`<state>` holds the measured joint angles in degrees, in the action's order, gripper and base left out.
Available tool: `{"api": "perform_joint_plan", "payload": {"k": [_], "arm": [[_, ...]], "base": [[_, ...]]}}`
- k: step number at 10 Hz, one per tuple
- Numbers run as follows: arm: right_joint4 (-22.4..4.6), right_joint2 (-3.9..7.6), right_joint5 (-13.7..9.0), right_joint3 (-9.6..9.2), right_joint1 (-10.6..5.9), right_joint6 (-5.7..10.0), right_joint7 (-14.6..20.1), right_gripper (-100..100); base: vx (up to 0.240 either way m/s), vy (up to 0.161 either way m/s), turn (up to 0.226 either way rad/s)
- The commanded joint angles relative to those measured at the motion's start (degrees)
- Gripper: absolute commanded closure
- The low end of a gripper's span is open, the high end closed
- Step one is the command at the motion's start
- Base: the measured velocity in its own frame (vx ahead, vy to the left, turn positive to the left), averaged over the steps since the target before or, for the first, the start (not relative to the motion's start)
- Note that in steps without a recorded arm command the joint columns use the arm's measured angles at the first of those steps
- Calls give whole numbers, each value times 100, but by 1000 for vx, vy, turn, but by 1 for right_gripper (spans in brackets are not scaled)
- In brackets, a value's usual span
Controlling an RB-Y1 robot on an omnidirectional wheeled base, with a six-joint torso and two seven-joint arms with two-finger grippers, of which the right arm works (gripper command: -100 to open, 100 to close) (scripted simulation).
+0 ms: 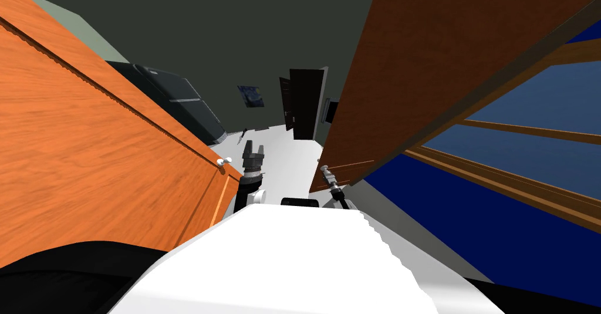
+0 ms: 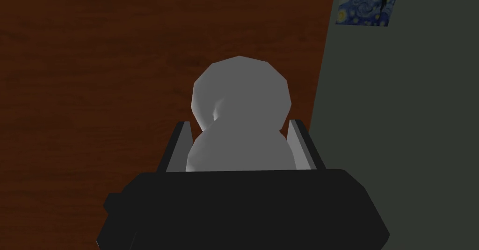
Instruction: Push the door open
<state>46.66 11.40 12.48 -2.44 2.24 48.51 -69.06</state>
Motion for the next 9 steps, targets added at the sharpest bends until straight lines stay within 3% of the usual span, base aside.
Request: {"api": "perform_joint_plan", "payload": {"k": [1,9], "arm": [[11,-5,-3,1,-5,15,1,100],[-11,-50,-371,42,-24,-1,1147,100]], "base": [[0,0,0],[27,3,22]]}}
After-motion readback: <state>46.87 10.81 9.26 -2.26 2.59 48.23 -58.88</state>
